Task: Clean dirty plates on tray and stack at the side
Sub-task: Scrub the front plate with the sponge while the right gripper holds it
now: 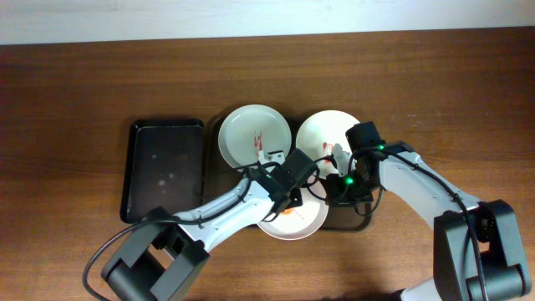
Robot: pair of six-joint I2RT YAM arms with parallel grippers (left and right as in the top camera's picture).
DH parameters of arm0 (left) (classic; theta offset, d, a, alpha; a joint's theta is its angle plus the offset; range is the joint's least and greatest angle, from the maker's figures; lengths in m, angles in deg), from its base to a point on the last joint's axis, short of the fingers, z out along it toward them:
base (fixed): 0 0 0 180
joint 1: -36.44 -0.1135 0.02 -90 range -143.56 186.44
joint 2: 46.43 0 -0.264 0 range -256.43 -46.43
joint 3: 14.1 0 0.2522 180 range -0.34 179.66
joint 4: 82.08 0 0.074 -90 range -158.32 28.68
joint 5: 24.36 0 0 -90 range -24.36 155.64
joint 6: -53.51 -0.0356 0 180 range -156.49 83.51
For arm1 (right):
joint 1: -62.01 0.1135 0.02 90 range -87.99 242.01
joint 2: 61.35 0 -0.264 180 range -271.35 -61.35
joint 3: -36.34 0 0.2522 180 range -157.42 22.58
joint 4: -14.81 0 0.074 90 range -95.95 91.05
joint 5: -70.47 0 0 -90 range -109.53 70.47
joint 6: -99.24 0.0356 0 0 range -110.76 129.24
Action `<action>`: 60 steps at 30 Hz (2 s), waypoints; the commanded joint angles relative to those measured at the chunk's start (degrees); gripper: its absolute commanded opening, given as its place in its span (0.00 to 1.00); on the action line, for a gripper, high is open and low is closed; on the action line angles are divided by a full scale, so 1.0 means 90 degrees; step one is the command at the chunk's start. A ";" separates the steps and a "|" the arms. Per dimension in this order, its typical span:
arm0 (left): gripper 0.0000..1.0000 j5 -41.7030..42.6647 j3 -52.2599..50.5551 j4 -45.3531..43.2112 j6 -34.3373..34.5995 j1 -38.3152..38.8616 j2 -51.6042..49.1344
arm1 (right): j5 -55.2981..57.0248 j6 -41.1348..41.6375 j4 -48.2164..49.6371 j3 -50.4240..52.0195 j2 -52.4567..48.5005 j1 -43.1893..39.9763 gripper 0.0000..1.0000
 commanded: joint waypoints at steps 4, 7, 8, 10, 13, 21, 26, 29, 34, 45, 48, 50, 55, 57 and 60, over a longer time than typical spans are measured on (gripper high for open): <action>0.00 0.1683 -0.0095 -0.0036 -0.0376 -0.0155 0.0435 | 0.0138 -0.0017 -0.0049 -0.0075 -0.0058 0.0034 0.04; 0.00 0.3111 -0.0097 -0.0440 0.0153 -0.0143 0.0435 | 0.0138 -0.0019 -0.0049 -0.0075 -0.0058 0.0034 0.04; 0.00 0.3138 -0.0097 -0.0449 0.0153 -0.0129 0.0427 | 0.0138 -0.0017 -0.0051 -0.0075 -0.0058 0.0034 0.04; 0.00 0.3133 -0.0124 -0.0447 0.0262 -0.0117 0.0364 | 0.0138 -0.0017 -0.0051 -0.0075 -0.0058 0.0034 0.04; 0.00 0.3041 -0.0146 -0.0483 0.0590 0.0000 0.0146 | 0.0136 -0.0017 -0.0049 -0.0075 -0.0058 0.0034 0.04; 0.00 0.2259 -0.0146 -0.0355 0.0947 0.0211 -0.0335 | 0.0136 -0.0017 -0.0053 -0.0075 -0.0058 0.0034 0.04; 0.00 0.0695 -0.0141 0.0243 0.0146 -0.0209 -0.0109 | 0.0138 -0.0019 -0.0075 -0.0075 -0.0058 0.0034 0.04; 0.00 0.0379 -0.0131 0.0299 -0.0668 -0.0512 0.0233 | 0.0141 -0.0019 -0.0172 -0.0075 -0.0058 0.0034 0.04; 0.00 0.0384 -0.0131 0.0335 -0.1226 -0.0602 0.0534 | -0.0593 -0.0022 -0.0053 -0.0078 -0.0058 0.0034 0.30; 0.00 -0.0342 -0.0134 0.0413 -0.1151 -0.0814 0.0537 | -0.0685 0.0872 0.1661 -0.0078 -0.0104 0.0777 0.48; 0.00 0.0100 -0.0134 0.0364 -0.0916 -0.0840 0.0525 | 0.0032 0.1598 0.1790 -0.0078 -0.0114 0.1168 0.47; 0.00 0.0284 -0.0134 0.0330 -0.0765 -0.0840 0.0515 | 0.0238 0.2047 0.1863 -0.0075 -0.0119 0.1226 0.46; 0.00 0.0282 -0.0146 0.0323 -0.0376 -0.0840 0.0515 | 0.0240 0.3359 0.1953 -0.0075 -0.0250 0.1282 0.41; 0.00 0.0284 -0.0146 0.0335 -0.0294 -0.0840 0.0515 | 0.0151 0.3973 0.2001 -0.0075 -0.0452 0.1285 0.41; 0.00 0.0282 -0.0146 0.0342 -0.0294 -0.0840 0.0515 | -0.0527 0.4085 0.2472 -0.0075 -0.0831 0.1282 0.41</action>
